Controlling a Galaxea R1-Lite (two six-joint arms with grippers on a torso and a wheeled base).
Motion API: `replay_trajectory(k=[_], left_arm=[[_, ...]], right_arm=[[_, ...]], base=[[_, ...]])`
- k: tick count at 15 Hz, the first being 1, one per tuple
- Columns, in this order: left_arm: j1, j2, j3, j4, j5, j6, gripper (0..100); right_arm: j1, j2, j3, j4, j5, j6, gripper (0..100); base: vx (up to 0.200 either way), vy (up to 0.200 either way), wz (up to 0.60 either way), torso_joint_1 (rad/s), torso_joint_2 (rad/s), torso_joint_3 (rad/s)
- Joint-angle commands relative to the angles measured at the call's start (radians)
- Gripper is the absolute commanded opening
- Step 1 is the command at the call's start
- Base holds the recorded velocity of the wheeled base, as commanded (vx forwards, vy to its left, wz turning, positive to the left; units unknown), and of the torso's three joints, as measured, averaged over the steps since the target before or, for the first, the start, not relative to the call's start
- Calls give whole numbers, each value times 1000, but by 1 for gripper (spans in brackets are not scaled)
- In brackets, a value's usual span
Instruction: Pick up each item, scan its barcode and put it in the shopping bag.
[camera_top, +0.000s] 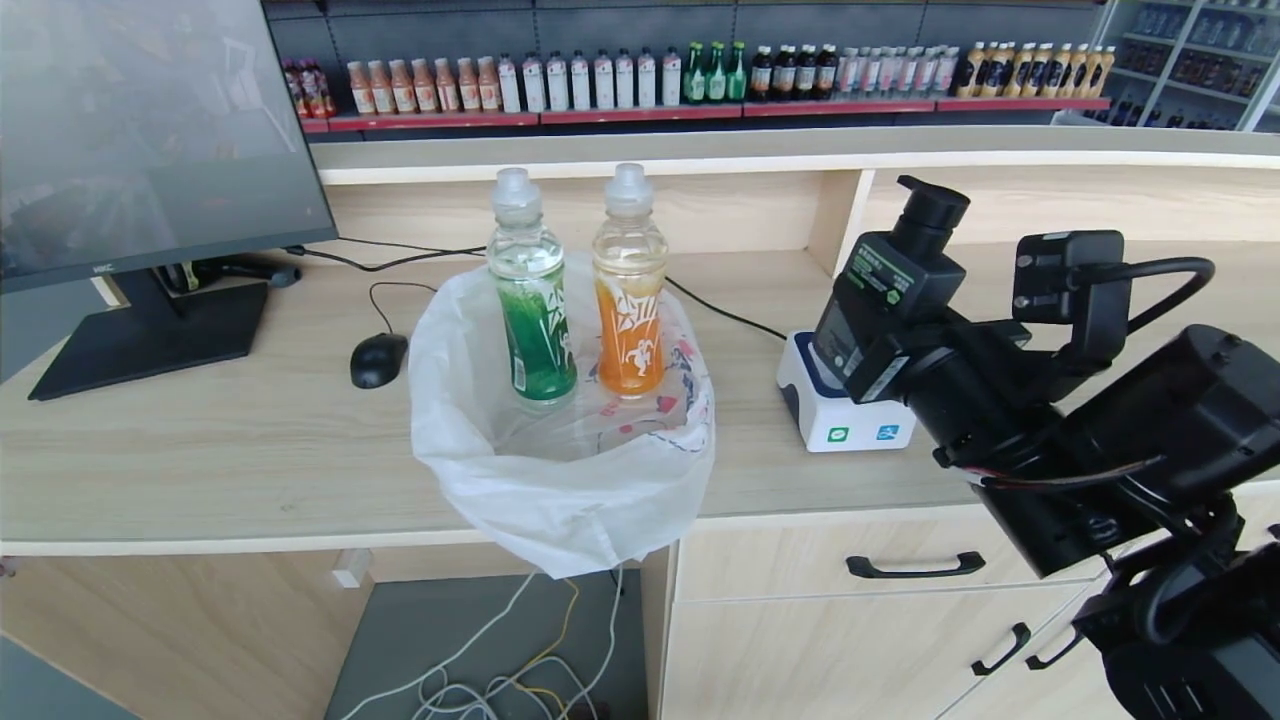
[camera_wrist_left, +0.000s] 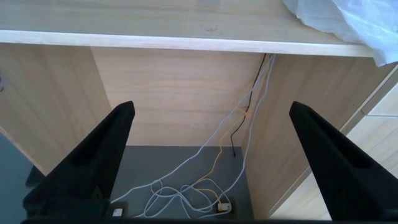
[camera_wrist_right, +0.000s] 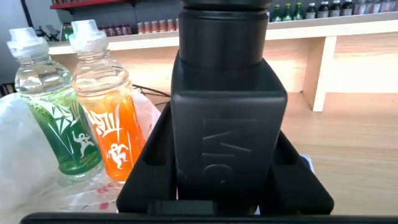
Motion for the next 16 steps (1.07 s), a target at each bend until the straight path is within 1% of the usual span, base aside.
replay_trajectory(k=[1, 5, 11, 16], left_arm=[[0, 0, 0, 0, 0, 0, 100], [0, 0, 0, 1, 0, 0, 100], [0, 0, 0, 1, 0, 0, 100], [0, 0, 0, 0, 0, -7, 100]], right_arm=[[0, 11, -2, -1, 0, 1, 0], [3, -14, 51, -1, 0, 1, 0], [25, -11, 52, -1, 0, 10, 0], [26, -11, 52, -1, 0, 10, 0]], base=[[0, 0, 0, 0, 0, 0], [0, 0, 0, 0, 0, 0], [0, 0, 0, 0, 0, 0], [0, 200, 0, 4, 2, 1]])
